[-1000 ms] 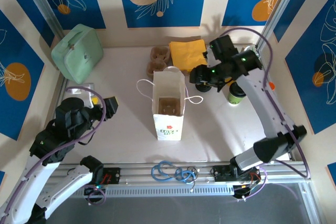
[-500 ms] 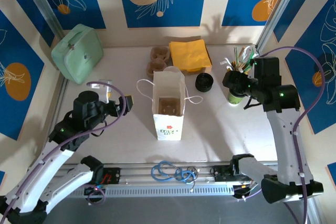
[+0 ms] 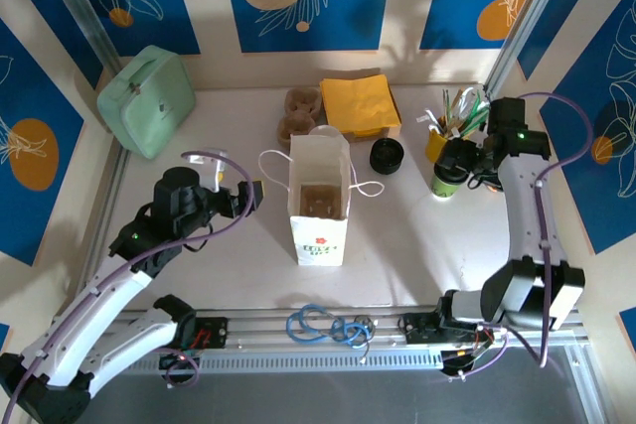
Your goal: Pack the takeout coffee
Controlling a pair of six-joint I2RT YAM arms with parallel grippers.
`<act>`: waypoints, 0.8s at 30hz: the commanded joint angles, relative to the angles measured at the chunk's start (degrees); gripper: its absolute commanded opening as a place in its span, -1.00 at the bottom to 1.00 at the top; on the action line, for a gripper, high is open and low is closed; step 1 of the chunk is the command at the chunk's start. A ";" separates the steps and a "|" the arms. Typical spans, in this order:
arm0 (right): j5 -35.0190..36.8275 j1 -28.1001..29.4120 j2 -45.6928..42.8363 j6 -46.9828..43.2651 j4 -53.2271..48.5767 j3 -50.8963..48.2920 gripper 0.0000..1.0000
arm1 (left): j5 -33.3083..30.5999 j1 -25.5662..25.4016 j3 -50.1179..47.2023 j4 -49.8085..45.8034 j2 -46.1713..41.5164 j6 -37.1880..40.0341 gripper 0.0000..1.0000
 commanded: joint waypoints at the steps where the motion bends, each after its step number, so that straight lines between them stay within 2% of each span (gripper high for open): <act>1: -1.47 0.12 2.70 -2.16 0.98 -0.21 1.00 | 1.79 -0.39 -1.04 2.05 -0.59 1.22 0.97; 13: 1.35 2.04 12.14 -6.75 3.58 3.79 0.91 | 1.12 -0.37 -1.69 0.07 -1.61 2.36 0.98; 15: 3.54 2.23 14.18 -7.16 2.31 5.60 0.91 | 0.83 -0.38 -1.19 -0.74 -1.46 3.18 0.98; 24: 3.41 1.96 17.74 -7.44 1.04 8.23 0.84 | -0.20 -0.38 0.79 -2.09 -1.07 5.21 0.98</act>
